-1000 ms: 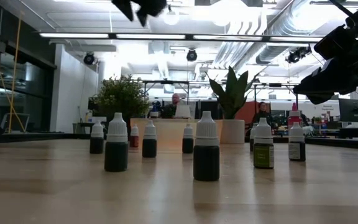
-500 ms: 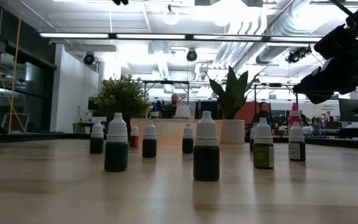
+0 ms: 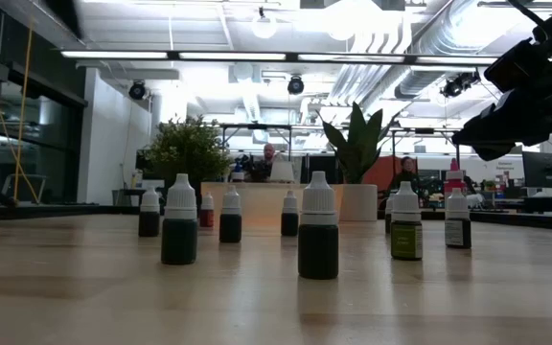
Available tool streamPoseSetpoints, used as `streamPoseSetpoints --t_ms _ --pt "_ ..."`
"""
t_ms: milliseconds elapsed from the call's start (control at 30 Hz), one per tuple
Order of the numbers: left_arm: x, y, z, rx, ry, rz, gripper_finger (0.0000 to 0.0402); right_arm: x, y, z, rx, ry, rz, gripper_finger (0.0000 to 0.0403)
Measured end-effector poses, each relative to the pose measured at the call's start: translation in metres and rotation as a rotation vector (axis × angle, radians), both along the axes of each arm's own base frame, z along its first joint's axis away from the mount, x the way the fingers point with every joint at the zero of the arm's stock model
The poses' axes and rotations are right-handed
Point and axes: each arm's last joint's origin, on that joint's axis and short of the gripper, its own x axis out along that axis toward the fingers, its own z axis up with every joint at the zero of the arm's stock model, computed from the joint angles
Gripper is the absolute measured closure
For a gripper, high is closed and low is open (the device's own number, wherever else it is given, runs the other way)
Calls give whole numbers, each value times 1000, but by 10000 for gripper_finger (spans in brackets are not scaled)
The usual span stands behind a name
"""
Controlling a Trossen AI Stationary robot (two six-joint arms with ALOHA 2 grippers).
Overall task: Pick & Place food coloring
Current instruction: Put the large violet bottle into the bin
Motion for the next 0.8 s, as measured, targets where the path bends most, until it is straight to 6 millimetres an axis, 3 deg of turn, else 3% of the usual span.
streamPoseSetpoints --t_ms 167,333,500,800 --pt "-21 -10 -21 -148 42 5 204 0 0 0 0 0 0 402" --pt "-28 -17 -34 -309 41 -66 204 0 0 0 0 1 0 402" --pt "-29 -19 -46 -398 33 -177 204 0 0 0 0 0 0 402" --pt "-11 -24 -55 -343 -127 -297 204 0 0 0 0 0 0 402"
